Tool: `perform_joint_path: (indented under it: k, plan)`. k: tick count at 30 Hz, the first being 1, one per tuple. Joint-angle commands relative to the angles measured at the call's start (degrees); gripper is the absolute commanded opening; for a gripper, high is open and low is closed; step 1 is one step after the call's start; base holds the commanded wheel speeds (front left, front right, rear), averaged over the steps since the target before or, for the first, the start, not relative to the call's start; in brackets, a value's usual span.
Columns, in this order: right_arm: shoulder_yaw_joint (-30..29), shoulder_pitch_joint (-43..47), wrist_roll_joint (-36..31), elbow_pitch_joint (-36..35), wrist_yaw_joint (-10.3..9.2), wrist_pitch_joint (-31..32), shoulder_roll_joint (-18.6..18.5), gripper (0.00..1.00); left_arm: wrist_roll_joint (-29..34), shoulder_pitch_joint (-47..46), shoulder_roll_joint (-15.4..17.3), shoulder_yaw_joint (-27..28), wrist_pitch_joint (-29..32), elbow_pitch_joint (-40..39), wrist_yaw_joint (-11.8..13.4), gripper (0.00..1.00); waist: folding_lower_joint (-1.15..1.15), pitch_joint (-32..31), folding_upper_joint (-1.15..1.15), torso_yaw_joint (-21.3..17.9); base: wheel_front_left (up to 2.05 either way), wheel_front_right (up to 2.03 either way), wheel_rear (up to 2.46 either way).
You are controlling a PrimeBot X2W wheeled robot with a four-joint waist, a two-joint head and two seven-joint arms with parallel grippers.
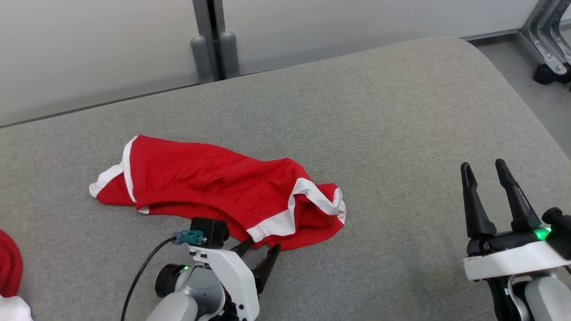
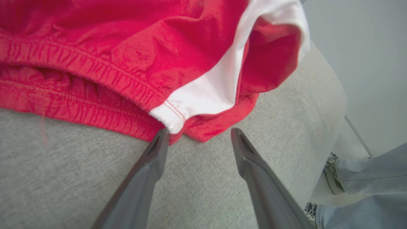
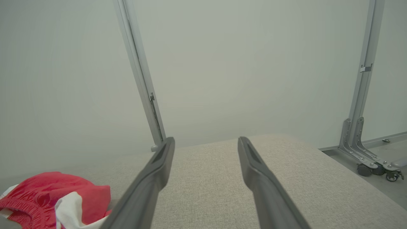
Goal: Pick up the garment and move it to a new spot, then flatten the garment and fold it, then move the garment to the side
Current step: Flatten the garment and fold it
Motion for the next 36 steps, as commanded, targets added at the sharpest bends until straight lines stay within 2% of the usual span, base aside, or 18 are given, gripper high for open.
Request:
perform_joint_path:
  k: [1, 7, 8, 9, 10, 11, 17, 21, 28, 36]
  plan:
    - [0.0, -0.8, 0.3, 0.0, 0.0, -0.3, 0.0, 1.0, 0.3, -1.2, 0.6, 0.4, -0.2, 0.4, 0.1, 1.0, 0.0, 1.1, 0.0, -1.2, 0.0, 0.0, 0.0]
    - [0.0, -1.0, 0.2, 0.2, 0.0, -0.3, 0.5, 1.0, 0.3, -2.6, 0.4, 0.6, -1.8, 3.4, -0.6, 1.0, 0.0, 1.5, 0.0, -2.3, 0.0, 0.0, 0.0]
    - [0.0, -1.1, 0.1, 0.3, 0.0, -0.3, 0.5, 1.0, 0.3, -2.8, 0.3, 0.8, -2.4, 3.6, -0.6, 0.84, 0.0, 1.5, 0.0, -2.4, 0.0, 0.0, 0.0]
    - [-0.1, -1.1, 0.0, 0.3, 0.0, -0.3, 0.6, 1.0, 0.2, -3.1, 0.3, 0.9, -2.9, 3.7, -0.6, 0.42, 0.0, 1.5, 0.0, -2.4, 0.0, 0.0, 0.0]
    - [-0.1, -1.1, 0.0, 0.4, 0.0, -0.3, 0.7, 1.0, 0.3, -3.4, 0.2, 1.0, -3.4, 3.9, -0.8, 0.06, 0.0, 1.5, 0.0, -2.3, 0.0, 0.0, 0.0]
    - [-0.1, -1.1, 0.0, 0.4, 0.0, -0.3, 0.7, 1.0, 0.2, -3.4, 0.2, 1.0, -3.6, 4.1, -0.9, 0.0, 0.0, 1.3, 0.0, -2.1, 0.0, 0.0, 0.0]
    - [-0.7, 0.0, -0.2, 0.6, 0.0, -0.3, 0.3, 1.0, -0.5, -3.7, 0.4, 1.3, -4.4, 3.8, -1.3, 0.0, 0.0, -0.2, 0.0, 0.6, 0.0, 0.0, 0.0]
    - [-1.1, 0.6, -0.4, 0.5, 0.0, -0.3, -0.2, 1.0, -2.0, -2.4, 1.9, 2.6, -4.2, 1.0, -2.0, 0.0, 0.0, -1.4, 0.0, 3.6, 0.0, 0.0, 0.0]
    - [-1.4, 1.4, -0.5, 0.4, 0.0, -0.3, -0.2, 1.0, -3.2, 1.8, 8.6, 5.4, -0.3, -6.2, 0.3, 0.0, 0.0, -2.2, 0.0, 7.7, 0.0, 0.0, 0.0]
    - [-2.6, 2.0, -0.6, 0.1, 0.0, -0.3, -0.4, 1.0, -3.1, 7.4, 13.1, 7.4, 1.7, -9.0, 3.4, 0.0, 0.0, -1.7, 0.0, 9.9, 0.0, 0.0, 0.0]
